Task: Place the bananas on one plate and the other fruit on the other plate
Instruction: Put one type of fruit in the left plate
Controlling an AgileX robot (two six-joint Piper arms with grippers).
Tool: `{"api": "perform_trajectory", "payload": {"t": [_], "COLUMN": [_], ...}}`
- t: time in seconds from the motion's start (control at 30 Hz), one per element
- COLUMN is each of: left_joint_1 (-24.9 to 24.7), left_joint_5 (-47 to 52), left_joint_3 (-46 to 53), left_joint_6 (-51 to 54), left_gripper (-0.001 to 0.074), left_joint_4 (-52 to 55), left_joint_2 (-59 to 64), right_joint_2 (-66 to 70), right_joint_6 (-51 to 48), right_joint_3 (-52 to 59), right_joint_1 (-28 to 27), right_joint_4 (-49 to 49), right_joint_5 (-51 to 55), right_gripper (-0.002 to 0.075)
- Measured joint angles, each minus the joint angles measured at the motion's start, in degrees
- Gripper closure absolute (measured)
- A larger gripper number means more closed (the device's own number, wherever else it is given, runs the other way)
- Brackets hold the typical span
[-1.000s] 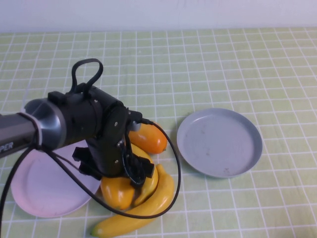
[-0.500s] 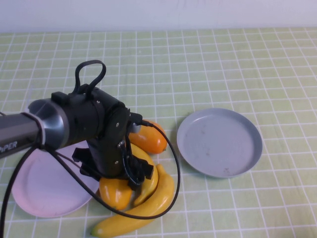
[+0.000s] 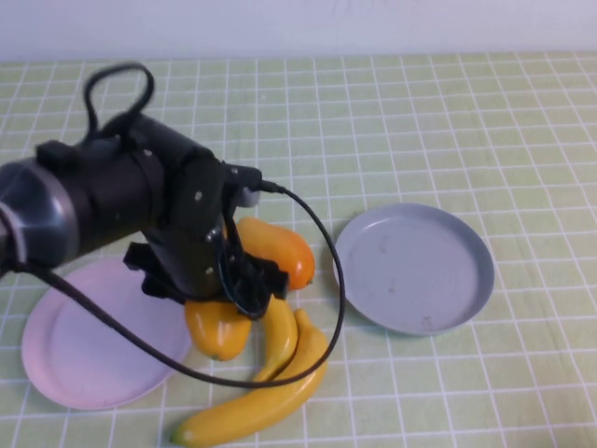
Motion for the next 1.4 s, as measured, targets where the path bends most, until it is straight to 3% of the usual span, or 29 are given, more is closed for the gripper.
{"api": "perform_trajectory", "payload": {"t": [0.3, 0.87, 1.4], "left_joint_1": [1.4, 20.1, 21.5], "left_joint_5": [14.5, 12.6, 10.5], "left_joint_3": [-1.8, 5.6, 5.6], "left_joint_6": [-3.2, 8.5, 10.8], "left_gripper": [0.0169, 0.0169, 0.0127], "left_joint_4": [10.7, 8.0, 6.8], "left_joint_2": [-4.1, -4.2, -3.2], "right_joint_2": [0.0, 0.0, 0.0], "right_joint_6": [0.0, 0.0, 0.0], "right_joint_3": [0.0, 0.0, 0.0], "right_joint_1": [0.0, 0.0, 0.0], "right_joint_4": [0.0, 0.0, 0.0], "right_joint_5": [0.0, 0.0, 0.0], "right_gripper": [0.0741, 0.0741, 0.0741]}}
